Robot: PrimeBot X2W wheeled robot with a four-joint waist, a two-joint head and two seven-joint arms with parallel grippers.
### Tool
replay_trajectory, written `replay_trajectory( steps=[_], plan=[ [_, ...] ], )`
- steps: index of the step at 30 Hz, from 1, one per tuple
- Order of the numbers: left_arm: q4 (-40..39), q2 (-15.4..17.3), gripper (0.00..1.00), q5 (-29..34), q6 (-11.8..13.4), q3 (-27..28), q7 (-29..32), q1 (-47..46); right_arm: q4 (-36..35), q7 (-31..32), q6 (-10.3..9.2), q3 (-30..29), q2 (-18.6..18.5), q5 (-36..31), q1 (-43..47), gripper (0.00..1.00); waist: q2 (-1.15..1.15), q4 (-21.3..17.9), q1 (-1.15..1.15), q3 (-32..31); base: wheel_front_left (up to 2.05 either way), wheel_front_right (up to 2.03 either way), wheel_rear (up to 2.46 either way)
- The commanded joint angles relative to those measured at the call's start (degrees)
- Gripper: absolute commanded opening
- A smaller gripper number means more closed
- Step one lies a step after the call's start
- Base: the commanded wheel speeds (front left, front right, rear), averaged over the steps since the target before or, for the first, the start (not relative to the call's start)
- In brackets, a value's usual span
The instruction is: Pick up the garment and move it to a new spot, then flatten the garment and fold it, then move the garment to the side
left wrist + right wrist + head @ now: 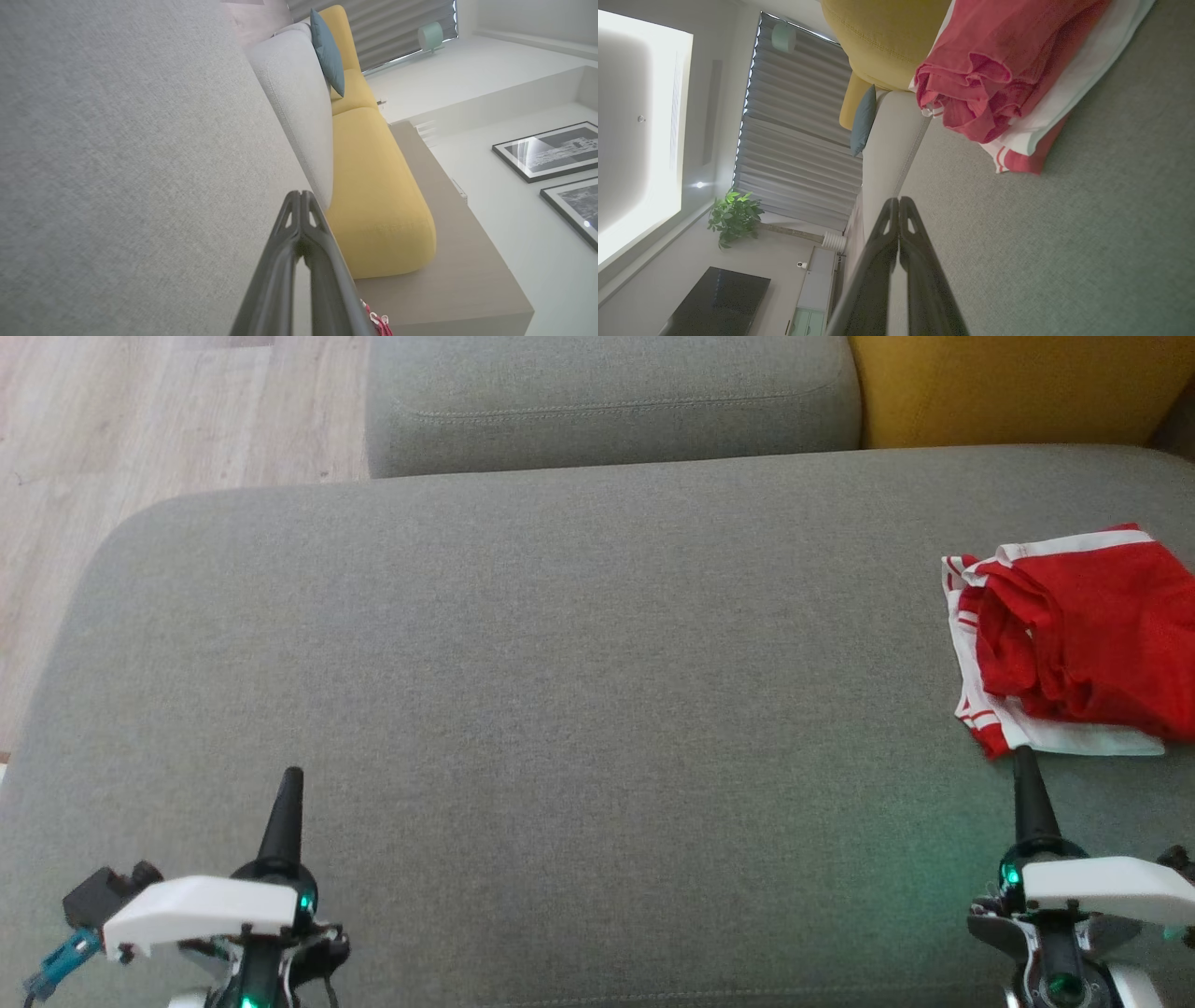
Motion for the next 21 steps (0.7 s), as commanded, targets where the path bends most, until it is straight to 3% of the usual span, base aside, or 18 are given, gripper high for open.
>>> replay_trajectory(
  steps=[1, 21],
  plan=[
    [-1.5, 1.0, 0.0, -1.7, -0.9, 2.1, 0.6, -3.5, -1.8, 0.5, 0.28, 0.5, -1.2, 1.9, -3.6, 0.0, 0.0, 0.0, 0.0, 0.0, 0.0, 0.0, 0.0],
    [-0.3, 1.0, 0.0, -13.4, -2.3, 5.0, 3.8, -5.0, -1.5, 3.7, 0.34, -1.1, -1.2, 14.3, -4.5, 0.0, 0.0, -0.1, 0.0, 0.1, 0.0, 0.0, 0.0]
  ],
)
